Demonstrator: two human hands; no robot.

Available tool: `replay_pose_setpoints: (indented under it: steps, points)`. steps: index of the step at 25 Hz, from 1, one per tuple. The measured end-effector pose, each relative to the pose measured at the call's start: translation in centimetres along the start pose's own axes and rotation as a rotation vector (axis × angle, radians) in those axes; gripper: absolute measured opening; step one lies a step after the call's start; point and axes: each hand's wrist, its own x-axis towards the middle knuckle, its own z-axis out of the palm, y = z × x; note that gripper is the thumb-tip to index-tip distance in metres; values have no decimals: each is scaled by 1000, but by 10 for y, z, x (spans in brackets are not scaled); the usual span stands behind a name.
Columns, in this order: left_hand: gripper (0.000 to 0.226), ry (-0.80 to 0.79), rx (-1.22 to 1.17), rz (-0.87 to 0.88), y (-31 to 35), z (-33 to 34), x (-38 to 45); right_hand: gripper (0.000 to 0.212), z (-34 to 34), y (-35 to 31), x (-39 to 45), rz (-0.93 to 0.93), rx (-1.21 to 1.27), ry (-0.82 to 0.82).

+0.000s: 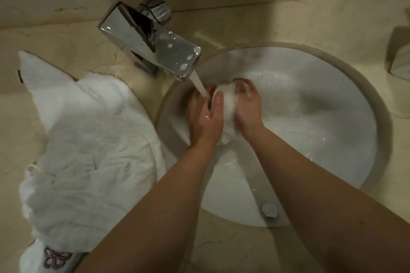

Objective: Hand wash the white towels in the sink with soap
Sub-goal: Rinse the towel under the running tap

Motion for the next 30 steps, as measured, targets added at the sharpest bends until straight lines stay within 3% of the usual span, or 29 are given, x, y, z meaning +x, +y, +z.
replay_pose_setpoints:
  steps: [4, 8, 11, 13, 17, 19, 22, 30]
  points:
    - [69, -36, -66, 43, -6, 6, 0, 31, 7, 6, -11, -140, -126, 114]
    - [68, 37, -192, 50, -11, 19, 11, 50, 11, 4, -9, -432, -326, 37]
    - [72, 47, -296, -94, -14, 26, 21, 66, 13, 7, -1, -279, -274, 31]
    - [70, 77, -343, -118, -15, 29, 25, 64, 15, 12, 1, -181, -236, 76]
    - [66, 129, -130, -165, -12, 35, 29, 51, 14, 19, 10, -100, -159, 146]
    - [59, 152, -16, -97, -13, 36, 31, 49, 15, 20, 19, -64, -172, 172]
    - [76, 167, 115, 137, -21, 39, 37, 55, 17, 20, 30, -65, -261, 202]
    - [60, 264, 191, 237, -22, 48, 42, 51, 16, 23, 44, -208, -343, 206]
